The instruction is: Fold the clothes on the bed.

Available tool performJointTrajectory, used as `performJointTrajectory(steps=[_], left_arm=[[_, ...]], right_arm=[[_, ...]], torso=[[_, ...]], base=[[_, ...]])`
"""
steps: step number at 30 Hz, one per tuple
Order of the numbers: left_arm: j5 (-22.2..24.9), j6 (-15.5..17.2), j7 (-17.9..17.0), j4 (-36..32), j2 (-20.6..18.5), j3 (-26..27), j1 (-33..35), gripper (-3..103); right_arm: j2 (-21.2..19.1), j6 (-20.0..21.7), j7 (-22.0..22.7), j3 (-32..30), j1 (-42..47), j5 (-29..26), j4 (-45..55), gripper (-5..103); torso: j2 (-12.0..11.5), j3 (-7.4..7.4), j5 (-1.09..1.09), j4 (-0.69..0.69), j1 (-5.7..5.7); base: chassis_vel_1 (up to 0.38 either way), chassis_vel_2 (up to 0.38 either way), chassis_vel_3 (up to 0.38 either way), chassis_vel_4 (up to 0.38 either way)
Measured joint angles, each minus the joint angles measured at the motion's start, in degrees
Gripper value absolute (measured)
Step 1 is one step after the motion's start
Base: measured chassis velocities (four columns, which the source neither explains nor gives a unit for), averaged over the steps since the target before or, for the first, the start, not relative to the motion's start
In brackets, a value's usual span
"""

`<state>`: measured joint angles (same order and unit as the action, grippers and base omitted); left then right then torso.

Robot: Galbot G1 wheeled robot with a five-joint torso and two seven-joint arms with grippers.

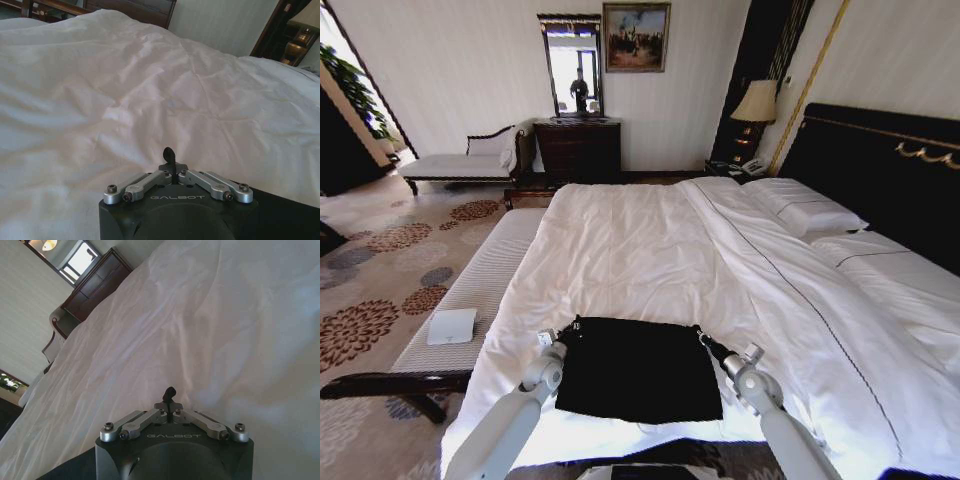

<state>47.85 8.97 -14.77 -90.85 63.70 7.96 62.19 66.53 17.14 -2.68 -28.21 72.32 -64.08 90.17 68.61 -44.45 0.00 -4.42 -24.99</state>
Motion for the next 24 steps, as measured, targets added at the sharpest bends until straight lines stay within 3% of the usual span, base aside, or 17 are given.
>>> performJointTrajectory(steps=[7,13,17,24], left_arm=[[0.92,-0.04,-0.58,-3.36,-0.96,1.09,0.17,1],[2.54,-0.06,-2.17,-10.34,-2.68,3.16,0.21,1],[4.08,0.02,-3.28,-17.96,-4.85,5.3,-0.44,1],[6.23,0.42,-3.78,-24.26,-9.43,5.64,-4.97,1]], right_arm=[[-0.7,-0.66,0.38,-1.77,1.93,1.79,5.71,0],[-2.65,-0.86,1.41,-4.81,3.71,2.47,15.0,0],[-5.79,-0.67,2.85,-7.65,4.64,2.31,23.51,0],[-9.86,-0.95,4.14,-13.53,5.82,1.29,31.81,0]], torso=[[0.0,0.0,0.0,0.0,0.0],[0.0,0.0,0.0,0.0,0.0],[0.0,0.0,0.0,0.02,0.0],[0.0,0.0,-0.01,-0.02,0.0]], base=[[0.0,0.0,0.0,0.0],[0.0,0.0,0.0,0.0],[0.0,0.0,0.0,0.0],[0.0,0.0,0.0,0.0]])
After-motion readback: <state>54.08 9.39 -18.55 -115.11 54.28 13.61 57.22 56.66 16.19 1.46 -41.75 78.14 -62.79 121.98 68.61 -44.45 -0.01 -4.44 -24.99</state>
